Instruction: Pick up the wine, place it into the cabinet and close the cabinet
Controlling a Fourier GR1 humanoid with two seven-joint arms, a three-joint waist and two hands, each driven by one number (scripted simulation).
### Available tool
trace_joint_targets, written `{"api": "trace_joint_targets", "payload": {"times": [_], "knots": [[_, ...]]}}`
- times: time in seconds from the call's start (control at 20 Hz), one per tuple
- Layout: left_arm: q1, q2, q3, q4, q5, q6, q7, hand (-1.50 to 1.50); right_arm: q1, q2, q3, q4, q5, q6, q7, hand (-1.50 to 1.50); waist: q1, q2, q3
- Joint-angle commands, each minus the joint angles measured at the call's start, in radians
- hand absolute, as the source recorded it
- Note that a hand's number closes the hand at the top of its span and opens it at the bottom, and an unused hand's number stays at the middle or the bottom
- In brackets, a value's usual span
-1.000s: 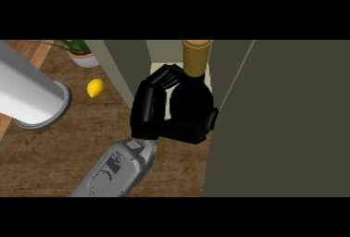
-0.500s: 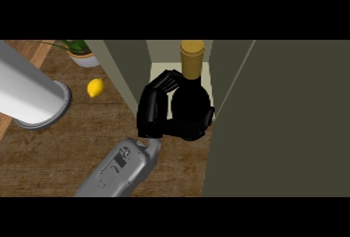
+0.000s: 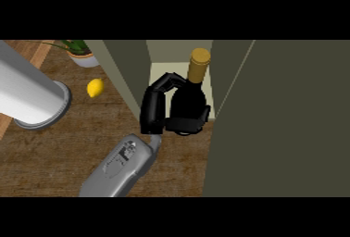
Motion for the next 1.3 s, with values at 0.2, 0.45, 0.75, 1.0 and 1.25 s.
{"api": "trace_joint_targets", "payload": {"times": [0.2, 0.45, 0.75, 1.0, 1.25], "knots": [[-0.031, -0.001, 0.046, 0.114, 0.068, 0.002, -0.099, 1.50, 0.021, 0.022, 0.066, -0.094, -0.015, -0.013, 0.049, -1.50, 0.000, 0.000, -0.001], [-0.054, 0.003, 0.143, 0.161, 0.052, -0.082, -0.139, 1.50, 0.017, 0.025, 0.047, -0.085, -0.037, -0.016, 0.030, -1.50, 0.005, 0.000, 0.000], [-0.133, -0.001, 0.178, 0.337, 0.090, -0.150, -0.166, 1.50, 0.000, 0.029, 0.022, -0.074, -0.046, -0.034, 0.054, -1.50, -0.001, 0.002, 0.000], [-0.248, -0.001, 0.239, 0.441, 0.127, -0.166, -0.132, 1.50, 0.031, 0.020, 0.004, -0.076, -0.080, 0.003, 0.006, -1.50, -0.007, 0.003, 0.000], [-0.349, -0.001, 0.224, 0.529, 0.137, -0.120, -0.104, 1.50, 0.058, 0.032, 0.024, -0.103, -0.095, 0.004, 0.027, -1.50, -0.017, 0.003, 0.000]]}}
